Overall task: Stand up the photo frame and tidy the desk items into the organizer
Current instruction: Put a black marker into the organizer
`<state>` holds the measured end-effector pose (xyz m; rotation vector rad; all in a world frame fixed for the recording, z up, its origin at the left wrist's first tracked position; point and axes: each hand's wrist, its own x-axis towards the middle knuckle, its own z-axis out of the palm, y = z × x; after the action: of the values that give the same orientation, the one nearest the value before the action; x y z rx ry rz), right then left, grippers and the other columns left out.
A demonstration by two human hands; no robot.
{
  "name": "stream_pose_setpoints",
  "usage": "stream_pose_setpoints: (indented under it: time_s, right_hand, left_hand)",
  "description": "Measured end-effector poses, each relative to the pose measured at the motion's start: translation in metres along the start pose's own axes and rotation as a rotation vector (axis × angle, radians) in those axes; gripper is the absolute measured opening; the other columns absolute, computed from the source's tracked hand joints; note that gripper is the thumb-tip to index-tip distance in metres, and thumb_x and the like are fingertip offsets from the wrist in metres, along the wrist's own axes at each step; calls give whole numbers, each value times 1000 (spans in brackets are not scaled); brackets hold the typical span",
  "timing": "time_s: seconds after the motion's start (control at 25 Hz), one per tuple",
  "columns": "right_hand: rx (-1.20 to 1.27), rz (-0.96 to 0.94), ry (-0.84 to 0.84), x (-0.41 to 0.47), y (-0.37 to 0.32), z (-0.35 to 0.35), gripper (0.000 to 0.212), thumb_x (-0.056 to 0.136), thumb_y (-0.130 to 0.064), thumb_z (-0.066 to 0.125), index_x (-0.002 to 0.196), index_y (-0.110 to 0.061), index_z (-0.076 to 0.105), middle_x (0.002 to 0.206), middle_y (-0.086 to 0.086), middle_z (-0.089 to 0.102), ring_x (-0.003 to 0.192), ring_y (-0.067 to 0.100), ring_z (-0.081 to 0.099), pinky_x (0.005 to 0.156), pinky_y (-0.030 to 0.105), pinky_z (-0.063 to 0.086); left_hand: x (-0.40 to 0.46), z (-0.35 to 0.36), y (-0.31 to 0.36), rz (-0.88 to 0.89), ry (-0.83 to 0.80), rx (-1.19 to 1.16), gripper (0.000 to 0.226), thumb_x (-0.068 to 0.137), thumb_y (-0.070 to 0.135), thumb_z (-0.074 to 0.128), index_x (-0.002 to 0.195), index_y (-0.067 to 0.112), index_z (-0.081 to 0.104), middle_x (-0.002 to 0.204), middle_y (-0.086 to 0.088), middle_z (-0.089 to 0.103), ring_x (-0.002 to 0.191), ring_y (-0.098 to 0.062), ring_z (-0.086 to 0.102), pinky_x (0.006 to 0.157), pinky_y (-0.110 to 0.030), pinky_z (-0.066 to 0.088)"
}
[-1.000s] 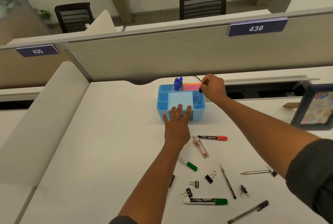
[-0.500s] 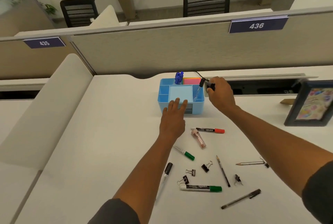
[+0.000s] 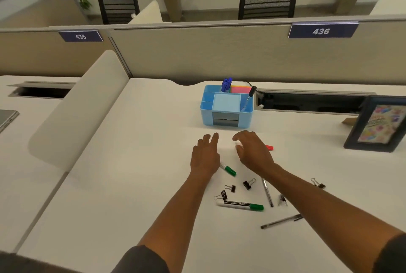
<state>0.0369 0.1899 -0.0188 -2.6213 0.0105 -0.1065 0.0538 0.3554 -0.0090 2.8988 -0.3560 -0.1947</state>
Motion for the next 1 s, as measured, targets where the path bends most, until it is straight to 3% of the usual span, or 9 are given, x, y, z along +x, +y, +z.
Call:
stream_pose_setpoints:
  time_s: [0.2,0.48,0.76,0.92,1.0]
  right_hand:
    - [-134,-155,-35,-24,0,8,24,93,-17,56,116,-23,61,119,-2,63,109,16,54,89,29,48]
    - [-161,-174,-69,-38,2,7,23,92,-17,57,113,-22,63,121,0,62,111,21,54,91,35,50]
    - [-135,-134,-100,-43,-1,9,22,94,-21,54,115,-26,61,125,-1,61,115,19,52,93,33,47]
    - [33,-135,-146,-40,-6,8,25,93,-25,58,118,-29,59,125,-6,61,124,16,49,97,33,46]
    - [136,-136,-149,-35,-10,5,28,91,-24,63,118,-30,58,117,-11,64,110,11,57,92,31,50]
  left_hand:
    - [-40,10,-7,-134,-56,36,60,84,38,68,134,18,40,133,-8,40,116,-26,45,89,-36,43]
    - [-73,17,-19,-267,-81,-14,22,89,20,57,109,12,54,114,-9,51,101,-27,53,75,-33,42]
    - [-81,17,-20,-257,-102,7,20,87,4,45,102,13,54,105,-8,58,92,-28,60,70,-31,36]
    - [-70,8,-12,-179,-39,11,21,89,6,41,104,15,54,104,-5,57,88,-26,59,76,-32,37]
    - [-58,4,-4,-93,-1,5,26,91,7,41,111,17,54,107,-3,57,89,-23,59,82,-33,35]
